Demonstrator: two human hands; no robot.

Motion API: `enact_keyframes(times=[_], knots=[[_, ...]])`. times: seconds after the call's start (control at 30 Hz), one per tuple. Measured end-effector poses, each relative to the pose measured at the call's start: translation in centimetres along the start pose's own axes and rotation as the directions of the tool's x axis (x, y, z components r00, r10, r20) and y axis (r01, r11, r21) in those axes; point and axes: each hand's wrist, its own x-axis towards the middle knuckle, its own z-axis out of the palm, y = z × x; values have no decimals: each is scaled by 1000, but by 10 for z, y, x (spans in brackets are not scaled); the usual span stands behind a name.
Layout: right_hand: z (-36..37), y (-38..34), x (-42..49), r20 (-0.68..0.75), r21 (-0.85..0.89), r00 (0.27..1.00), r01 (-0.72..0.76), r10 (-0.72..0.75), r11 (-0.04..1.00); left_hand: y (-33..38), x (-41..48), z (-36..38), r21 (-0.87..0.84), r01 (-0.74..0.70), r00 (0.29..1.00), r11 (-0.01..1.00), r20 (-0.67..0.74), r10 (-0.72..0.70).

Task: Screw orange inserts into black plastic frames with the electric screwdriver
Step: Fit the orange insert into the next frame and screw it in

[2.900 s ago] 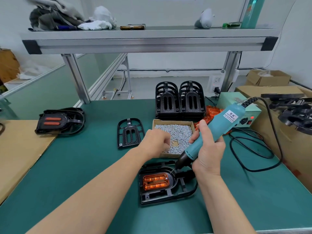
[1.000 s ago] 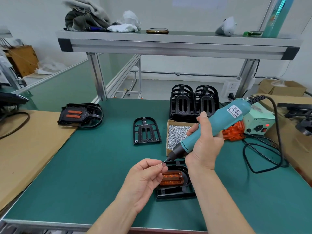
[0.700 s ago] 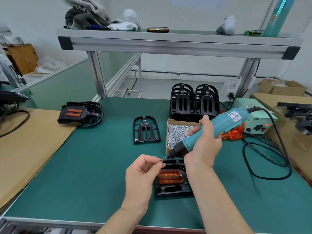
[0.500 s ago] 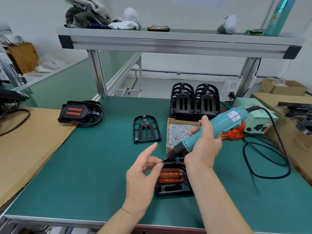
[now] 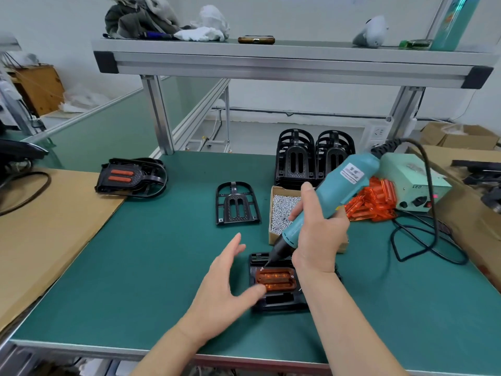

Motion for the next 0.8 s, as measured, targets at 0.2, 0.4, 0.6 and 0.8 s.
enact_keyframes(times=[0.2, 0.4, 0.6, 0.8], knots=[[0, 11, -9, 141, -139, 988, 79, -59, 987, -5, 6, 6, 279, -33, 985, 960, 172, -16], [3, 12, -11, 180, -173, 982, 85, -53, 981, -10, 7, 7, 269, -25, 990, 963, 142, -14], [1, 18, -10, 176, -181, 983, 89, -57, 980, -13, 8, 7, 280, -23, 990, 960, 137, -16], [5, 21, -11, 272, -206, 961, 115, -56, 972, -13, 7, 7, 269, -19, 992, 963, 128, -17]])
